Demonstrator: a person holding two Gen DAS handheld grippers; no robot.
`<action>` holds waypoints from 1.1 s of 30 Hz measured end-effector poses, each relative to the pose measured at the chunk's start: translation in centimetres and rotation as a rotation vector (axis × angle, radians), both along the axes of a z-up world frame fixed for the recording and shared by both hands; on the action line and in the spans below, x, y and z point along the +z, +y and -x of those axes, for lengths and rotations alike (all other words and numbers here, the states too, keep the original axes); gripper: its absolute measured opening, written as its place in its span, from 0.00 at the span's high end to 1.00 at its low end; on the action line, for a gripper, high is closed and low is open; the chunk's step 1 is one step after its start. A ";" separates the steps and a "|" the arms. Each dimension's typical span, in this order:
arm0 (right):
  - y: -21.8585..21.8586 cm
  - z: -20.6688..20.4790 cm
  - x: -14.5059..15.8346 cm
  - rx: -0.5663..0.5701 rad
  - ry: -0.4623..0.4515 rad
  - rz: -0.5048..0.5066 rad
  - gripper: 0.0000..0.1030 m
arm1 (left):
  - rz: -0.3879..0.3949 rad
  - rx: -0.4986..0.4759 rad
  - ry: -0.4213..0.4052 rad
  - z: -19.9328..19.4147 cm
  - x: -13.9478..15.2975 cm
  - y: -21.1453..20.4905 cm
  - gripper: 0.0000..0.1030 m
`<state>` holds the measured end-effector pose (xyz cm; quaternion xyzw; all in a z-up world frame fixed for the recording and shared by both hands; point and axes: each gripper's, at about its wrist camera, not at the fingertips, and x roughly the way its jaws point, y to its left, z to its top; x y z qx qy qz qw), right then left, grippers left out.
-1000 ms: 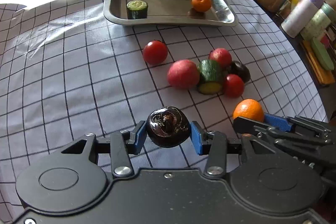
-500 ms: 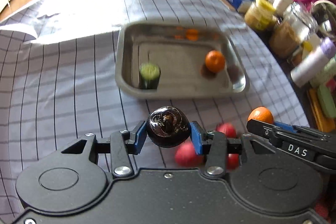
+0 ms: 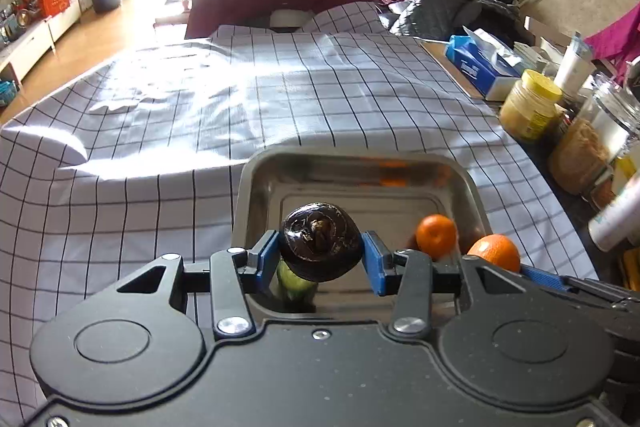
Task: Organize fruits
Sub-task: 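Carry the avocado and orange over the steel tray with both tools, then open both tools to release the avocado and orange into the tray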
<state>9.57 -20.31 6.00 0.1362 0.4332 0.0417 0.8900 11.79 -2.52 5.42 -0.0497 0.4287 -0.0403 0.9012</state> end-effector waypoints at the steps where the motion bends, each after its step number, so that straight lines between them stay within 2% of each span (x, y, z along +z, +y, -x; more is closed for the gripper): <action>1: 0.2 -0.5 0.1 -0.003 -0.002 0.005 0.61 | 0.000 0.002 0.000 -0.4 -0.1 0.0 0.49; 10: 1.0 -5.2 0.0 -0.037 0.015 0.013 0.60 | 0.005 0.024 0.029 -4.0 -1.1 0.2 0.49; 18: 2.0 -8.9 -2.0 -0.066 0.081 0.061 0.60 | 0.006 0.027 0.084 -5.7 -2.8 0.9 0.49; 24: 2.1 -9.6 -3.0 -0.061 0.106 0.082 0.60 | 0.003 0.053 0.099 -6.2 -3.3 1.2 0.49; 33: 1.7 -9.5 -2.5 -0.056 0.099 0.084 0.58 | -0.015 0.027 0.080 -5.9 -3.1 0.3 0.49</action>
